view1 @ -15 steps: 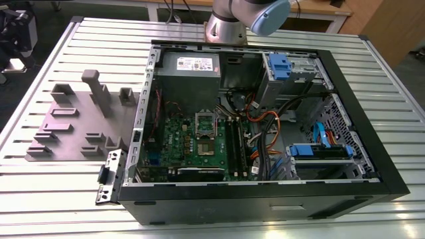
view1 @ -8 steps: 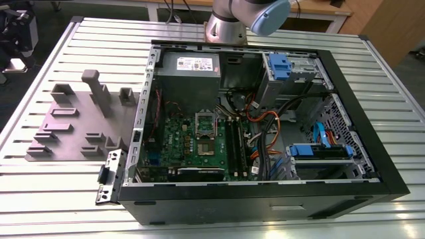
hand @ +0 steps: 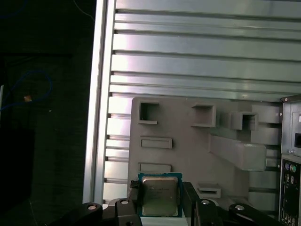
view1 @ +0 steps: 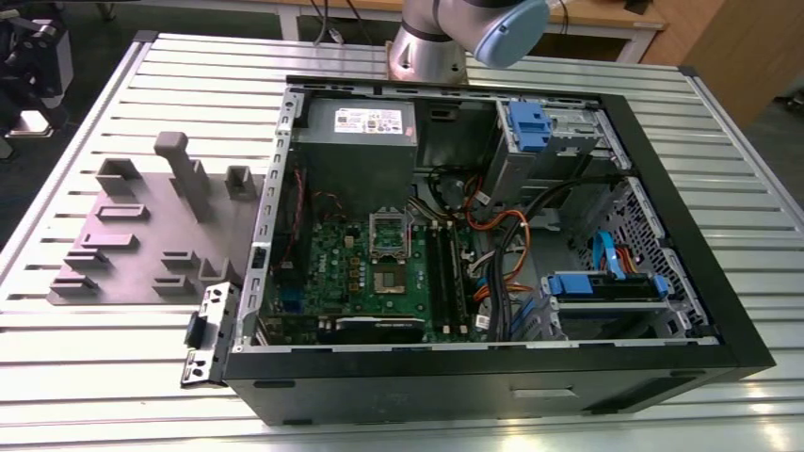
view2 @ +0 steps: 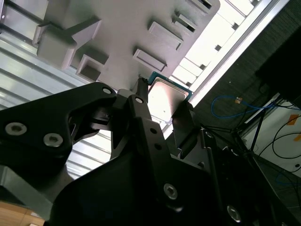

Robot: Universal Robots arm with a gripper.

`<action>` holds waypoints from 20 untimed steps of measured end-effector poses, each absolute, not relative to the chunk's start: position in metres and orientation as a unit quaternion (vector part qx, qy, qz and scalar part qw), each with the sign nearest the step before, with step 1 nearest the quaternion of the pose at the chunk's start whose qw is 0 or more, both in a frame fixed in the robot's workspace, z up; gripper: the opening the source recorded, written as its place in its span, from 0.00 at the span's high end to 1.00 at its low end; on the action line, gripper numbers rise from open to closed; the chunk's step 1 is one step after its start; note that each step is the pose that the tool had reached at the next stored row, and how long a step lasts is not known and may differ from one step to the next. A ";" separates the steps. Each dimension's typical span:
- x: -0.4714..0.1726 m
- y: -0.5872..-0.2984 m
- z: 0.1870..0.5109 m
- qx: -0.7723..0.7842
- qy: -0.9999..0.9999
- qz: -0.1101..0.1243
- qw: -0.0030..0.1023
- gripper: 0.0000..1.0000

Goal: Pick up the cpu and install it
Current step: 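Pick up the cpu and move it towards the insertion slot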

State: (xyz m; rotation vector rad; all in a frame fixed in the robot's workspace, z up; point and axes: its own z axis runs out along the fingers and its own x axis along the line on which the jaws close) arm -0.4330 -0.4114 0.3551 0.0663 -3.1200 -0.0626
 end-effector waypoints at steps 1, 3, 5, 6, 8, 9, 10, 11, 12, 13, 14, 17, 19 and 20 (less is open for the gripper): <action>-0.433 -0.411 0.355 0.021 -1.000 -0.020 0.010 0.55; -0.433 -0.411 0.355 0.021 -1.000 -0.020 0.010 0.55; -0.433 -0.411 0.355 0.021 -1.000 -0.020 0.010 0.55; -0.433 -0.411 0.355 0.021 -1.000 -0.020 0.010 0.55; -0.433 -0.411 0.355 0.021 -1.000 -0.020 0.010 0.55; -0.433 -0.411 0.355 0.021 -1.000 -0.020 0.010 0.55; -0.433 -0.411 0.356 0.021 -1.000 -0.020 0.010 0.55; -0.433 -0.411 0.356 0.021 -1.000 -0.020 0.010 0.55; -0.433 -0.411 0.358 0.021 -1.000 -0.020 0.010 0.55; -0.433 -0.411 0.359 0.021 -1.000 -0.020 0.010 0.55; -0.433 -0.411 0.361 0.021 -1.000 -0.020 0.010 0.55; -0.433 -0.411 0.365 0.021 -1.000 -0.020 0.010 0.55; -0.433 -0.411 0.368 0.021 -1.000 -0.020 0.010 0.55; -0.433 -0.411 0.369 0.021 -1.000 -0.020 0.010 0.55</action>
